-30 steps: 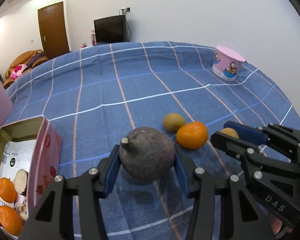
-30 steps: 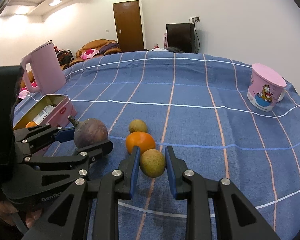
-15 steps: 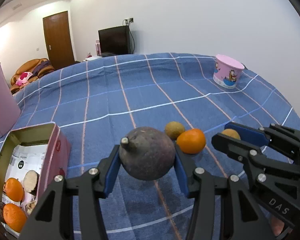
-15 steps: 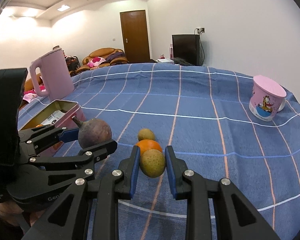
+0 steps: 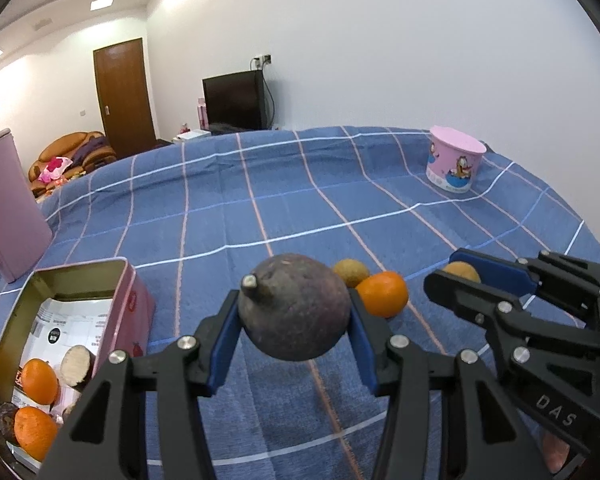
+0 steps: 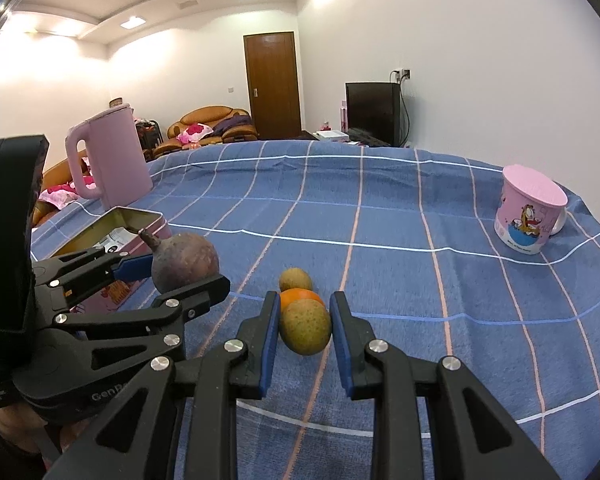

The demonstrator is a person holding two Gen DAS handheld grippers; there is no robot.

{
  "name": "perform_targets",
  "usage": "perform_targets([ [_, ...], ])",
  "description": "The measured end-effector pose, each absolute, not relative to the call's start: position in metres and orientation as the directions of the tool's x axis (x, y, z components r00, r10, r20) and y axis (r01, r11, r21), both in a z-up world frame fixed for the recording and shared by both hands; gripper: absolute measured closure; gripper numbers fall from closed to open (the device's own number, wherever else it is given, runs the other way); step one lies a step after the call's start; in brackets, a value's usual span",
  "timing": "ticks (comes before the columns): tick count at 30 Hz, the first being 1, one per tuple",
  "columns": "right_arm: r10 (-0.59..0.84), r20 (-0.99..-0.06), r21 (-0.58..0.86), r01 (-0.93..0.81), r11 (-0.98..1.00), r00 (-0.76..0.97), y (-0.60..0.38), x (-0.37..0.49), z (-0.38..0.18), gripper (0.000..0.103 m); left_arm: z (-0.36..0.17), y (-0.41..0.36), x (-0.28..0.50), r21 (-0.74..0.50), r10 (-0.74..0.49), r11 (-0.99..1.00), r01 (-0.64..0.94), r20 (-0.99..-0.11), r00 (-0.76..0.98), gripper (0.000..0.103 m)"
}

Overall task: Organize fruits
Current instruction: 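Lift the purple fruit with the left tool while the right tool lifts the yellow-green fruit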

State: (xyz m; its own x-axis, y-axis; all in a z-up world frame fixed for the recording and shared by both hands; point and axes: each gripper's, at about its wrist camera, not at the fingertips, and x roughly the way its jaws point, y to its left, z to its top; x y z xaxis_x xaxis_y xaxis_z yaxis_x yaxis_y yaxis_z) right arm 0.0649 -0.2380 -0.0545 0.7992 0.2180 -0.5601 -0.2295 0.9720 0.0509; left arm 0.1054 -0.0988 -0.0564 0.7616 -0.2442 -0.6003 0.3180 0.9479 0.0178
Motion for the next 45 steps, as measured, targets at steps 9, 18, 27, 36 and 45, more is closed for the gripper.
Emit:
perform_targets([
  [9, 0.218, -0.529, 0.042, -0.231, 0.972, 0.820, -0.238, 0.059, -0.051, 0.076, -0.052, -0.096, 0.098, 0.030, -0.238, 0.951, 0.307, -0.563, 0.792, 0.051],
  [18, 0.215, -0.509, 0.032, -0.231, 0.972, 0.833, -0.238, 0.057, -0.049, 0.076, -0.047, -0.095, 0.089, 0.047, -0.225, 0.955, 0.293, -0.526, 0.820, 0.051],
  [27, 0.213, -0.490, 0.027, -0.229, 0.973, 0.845, -0.238, 0.052, -0.046, 0.076, -0.043, -0.092, 0.084, 0.051, -0.222, 0.958, 0.283, -0.495, 0.840, 0.051],
  [36, 0.214, -0.467, 0.021, -0.231, 0.973, 0.858, -0.237, 0.046, -0.044, 0.076, -0.040, -0.087, 0.078, 0.048, -0.222, 0.961, 0.274, -0.462, 0.859, 0.051],
  [45, 0.215, -0.448, 0.016, -0.233, 0.972, 0.868, -0.238, 0.042, -0.042, 0.076, -0.038, -0.085, 0.073, 0.046, -0.221, 0.963, 0.267, -0.435, 0.873, 0.051],
])
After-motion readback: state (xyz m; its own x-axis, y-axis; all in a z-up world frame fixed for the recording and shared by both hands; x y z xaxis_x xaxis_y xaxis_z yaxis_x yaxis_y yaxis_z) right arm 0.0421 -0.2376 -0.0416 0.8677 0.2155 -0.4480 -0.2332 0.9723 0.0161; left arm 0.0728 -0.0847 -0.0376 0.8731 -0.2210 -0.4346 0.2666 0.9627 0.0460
